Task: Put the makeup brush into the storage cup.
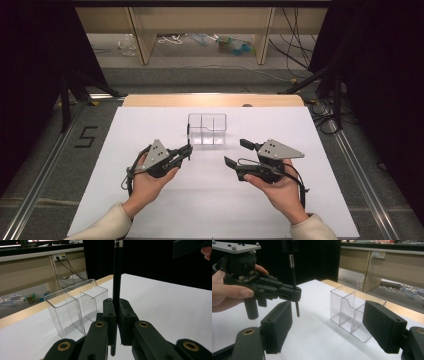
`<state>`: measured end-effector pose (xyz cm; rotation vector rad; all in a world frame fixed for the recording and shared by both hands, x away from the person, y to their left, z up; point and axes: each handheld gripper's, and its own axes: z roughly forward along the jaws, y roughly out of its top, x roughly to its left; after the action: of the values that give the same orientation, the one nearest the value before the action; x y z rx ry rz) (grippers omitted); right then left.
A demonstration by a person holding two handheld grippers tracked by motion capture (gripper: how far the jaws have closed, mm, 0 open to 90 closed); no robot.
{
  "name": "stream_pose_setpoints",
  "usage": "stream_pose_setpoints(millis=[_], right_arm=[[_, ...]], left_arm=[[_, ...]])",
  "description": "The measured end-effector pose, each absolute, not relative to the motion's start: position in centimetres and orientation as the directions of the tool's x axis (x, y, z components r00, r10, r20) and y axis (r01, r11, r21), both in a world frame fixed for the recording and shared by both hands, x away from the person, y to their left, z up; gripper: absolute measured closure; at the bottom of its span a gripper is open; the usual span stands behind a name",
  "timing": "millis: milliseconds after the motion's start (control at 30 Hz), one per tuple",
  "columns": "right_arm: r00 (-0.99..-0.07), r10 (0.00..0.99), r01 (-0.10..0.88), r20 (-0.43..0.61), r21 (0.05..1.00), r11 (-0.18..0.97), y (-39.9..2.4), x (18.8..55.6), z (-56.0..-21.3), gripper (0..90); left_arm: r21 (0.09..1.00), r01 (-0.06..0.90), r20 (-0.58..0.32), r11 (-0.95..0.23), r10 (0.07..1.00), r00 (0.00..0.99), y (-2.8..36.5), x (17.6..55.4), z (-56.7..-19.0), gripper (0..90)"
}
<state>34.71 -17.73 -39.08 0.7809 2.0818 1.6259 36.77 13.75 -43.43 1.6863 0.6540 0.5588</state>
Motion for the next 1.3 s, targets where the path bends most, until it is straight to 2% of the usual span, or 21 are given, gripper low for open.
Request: stream_pose_setpoints(millis=[733,900,933,967,1033,1100,1167,1233,1300], right_arm=[[-0.741,0.672,0.152,0.011,0.977,0.151,-22.2,32.9,-39.9,22.2],[-0.734,0.678,0.175,0.028,0.973,0.149,-22.8,32.3,-40.2,22.2],[-0.735,0.678,0.153,0.006,0.976,0.156,-23.0,32.4,-40.3,22.2],[-0.741,0.671,0.184,0.034,0.971,0.155,-23.1,32.2,-40.3,22.2],[-0.732,0.681,0.153,0.004,0.976,0.158,-23.3,32.2,-40.5,21.9],[-0.735,0.678,0.184,0.025,0.969,0.164,-23.4,31.9,-40.6,21.8],[-0.727,0.687,0.155,-0.003,0.974,0.167,-23.7,32.0,-40.7,21.2],[-0.726,0.688,0.182,0.02,0.97,0.164,-23.8,31.7,-40.8,21.0],[-0.726,0.688,0.165,0.005,0.972,0.167,-23.9,31.7,-40.9,20.8]], left_arm=[[0.98,0.129,0.015,-0.154,0.694,0.72,14.1,36.9,-43.5,85.3],[0.98,0.127,0.017,-0.156,0.693,0.72,14.1,36.9,-43.5,85.3],[0.98,0.127,0.017,-0.156,0.693,0.72,14.1,36.9,-43.5,85.3],[0.979,0.128,0.016,-0.156,0.693,0.721,14.1,36.9,-43.5,85.3],[0.979,0.128,0.017,-0.157,0.693,0.721,14.2,36.9,-43.5,85.3],[0.979,0.127,0.017,-0.157,0.692,0.721,14.2,36.9,-43.5,85.3],[0.979,0.128,0.016,-0.157,0.692,0.722,14.2,36.9,-43.5,85.3],[0.98,0.128,0.014,-0.155,0.691,0.722,14.2,36.9,-43.5,85.3],[0.98,0.129,0.012,-0.152,0.692,0.722,14.2,36.9,-43.5,85.3]])
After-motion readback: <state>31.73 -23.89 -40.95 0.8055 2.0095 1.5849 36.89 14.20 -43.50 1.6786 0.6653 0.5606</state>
